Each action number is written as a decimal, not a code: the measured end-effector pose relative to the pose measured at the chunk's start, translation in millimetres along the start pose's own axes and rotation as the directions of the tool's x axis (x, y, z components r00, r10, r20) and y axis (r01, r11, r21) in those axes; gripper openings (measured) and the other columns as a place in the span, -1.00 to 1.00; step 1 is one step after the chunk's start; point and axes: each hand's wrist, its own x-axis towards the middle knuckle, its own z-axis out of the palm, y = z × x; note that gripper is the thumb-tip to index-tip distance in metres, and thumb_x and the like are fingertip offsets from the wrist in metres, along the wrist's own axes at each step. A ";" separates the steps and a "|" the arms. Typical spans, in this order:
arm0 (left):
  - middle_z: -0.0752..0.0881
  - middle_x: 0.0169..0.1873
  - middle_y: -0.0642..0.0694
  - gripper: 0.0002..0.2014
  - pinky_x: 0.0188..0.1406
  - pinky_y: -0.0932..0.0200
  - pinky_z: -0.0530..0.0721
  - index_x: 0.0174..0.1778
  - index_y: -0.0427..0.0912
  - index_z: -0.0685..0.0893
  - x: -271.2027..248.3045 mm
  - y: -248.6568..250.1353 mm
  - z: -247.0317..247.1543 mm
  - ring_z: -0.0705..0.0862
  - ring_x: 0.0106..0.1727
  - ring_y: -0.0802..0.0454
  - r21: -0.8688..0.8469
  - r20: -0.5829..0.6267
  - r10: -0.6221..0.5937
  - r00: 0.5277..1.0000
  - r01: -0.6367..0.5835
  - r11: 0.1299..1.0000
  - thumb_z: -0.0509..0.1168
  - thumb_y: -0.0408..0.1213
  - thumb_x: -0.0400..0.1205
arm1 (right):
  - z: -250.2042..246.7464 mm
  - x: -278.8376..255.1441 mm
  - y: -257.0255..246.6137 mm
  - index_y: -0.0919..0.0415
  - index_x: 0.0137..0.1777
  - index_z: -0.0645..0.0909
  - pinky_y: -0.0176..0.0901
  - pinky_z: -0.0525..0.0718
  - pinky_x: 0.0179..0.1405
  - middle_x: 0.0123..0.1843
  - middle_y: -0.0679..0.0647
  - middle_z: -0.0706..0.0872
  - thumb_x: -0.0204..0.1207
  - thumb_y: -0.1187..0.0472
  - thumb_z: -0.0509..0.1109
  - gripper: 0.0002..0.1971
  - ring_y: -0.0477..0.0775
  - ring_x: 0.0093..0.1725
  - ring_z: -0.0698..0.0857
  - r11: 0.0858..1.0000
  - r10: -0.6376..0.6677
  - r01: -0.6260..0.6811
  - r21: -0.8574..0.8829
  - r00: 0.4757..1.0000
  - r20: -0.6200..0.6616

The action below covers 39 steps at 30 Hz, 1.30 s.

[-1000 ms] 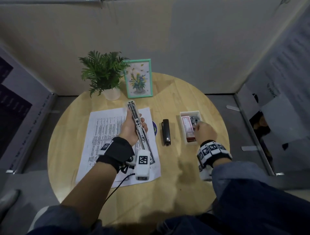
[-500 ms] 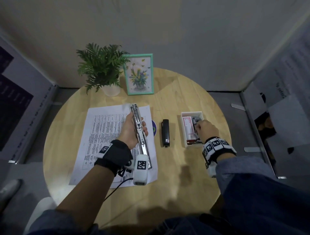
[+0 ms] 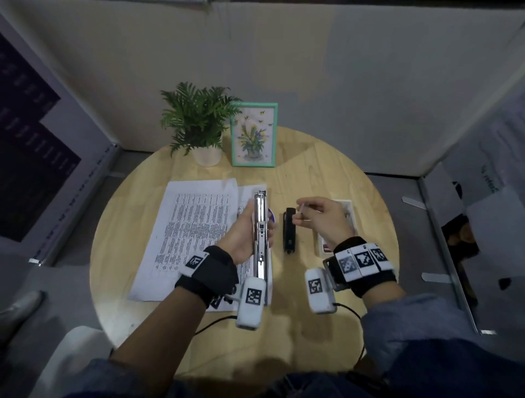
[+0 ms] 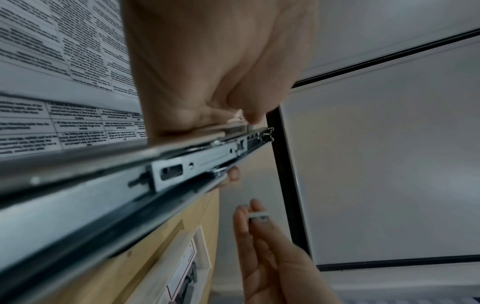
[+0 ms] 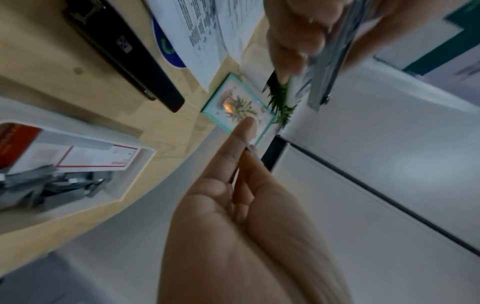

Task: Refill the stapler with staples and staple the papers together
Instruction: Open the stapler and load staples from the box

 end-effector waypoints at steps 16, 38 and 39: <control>0.69 -0.35 -0.11 -0.90 -0.50 0.34 0.57 -0.15 -0.27 0.70 -2.1 -4.3 -7.2 0.68 -0.31 0.12 0.112 0.035 0.062 0.997 -0.066 0.991 0.45 -0.34 0.51 | 27.5 -35.1 23.1 0.40 -0.02 0.76 -0.54 0.63 0.01 -0.08 0.06 0.72 0.41 0.56 0.38 -0.79 -0.28 -0.07 0.68 0.749 -0.543 0.521 -0.408 0.837 0.071; 0.58 -0.52 -0.05 -0.88 -0.48 0.30 0.54 -0.29 -0.19 0.62 4.1 -2.2 -31.1 0.58 -0.55 0.16 0.086 0.043 -0.011 0.999 0.007 0.996 0.43 -0.40 0.51 | 34.0 -34.9 28.8 0.38 0.10 0.71 -0.31 0.75 -0.11 -0.03 0.19 0.76 0.33 0.41 0.57 -0.68 0.05 -0.06 0.75 0.849 -0.362 0.402 -0.344 0.915 0.177; 0.57 -0.51 -0.05 -0.89 -0.49 0.31 0.55 -0.28 -0.20 0.62 3.1 -2.5 -30.4 0.57 -0.54 0.16 0.069 0.053 -0.008 0.999 0.005 0.998 0.42 -0.40 0.52 | 34.6 -35.2 29.2 0.38 0.12 0.71 -0.29 0.74 -0.18 -0.04 0.18 0.76 0.34 0.41 0.56 -0.68 0.07 -0.10 0.76 0.838 -0.375 0.415 -0.354 0.910 0.179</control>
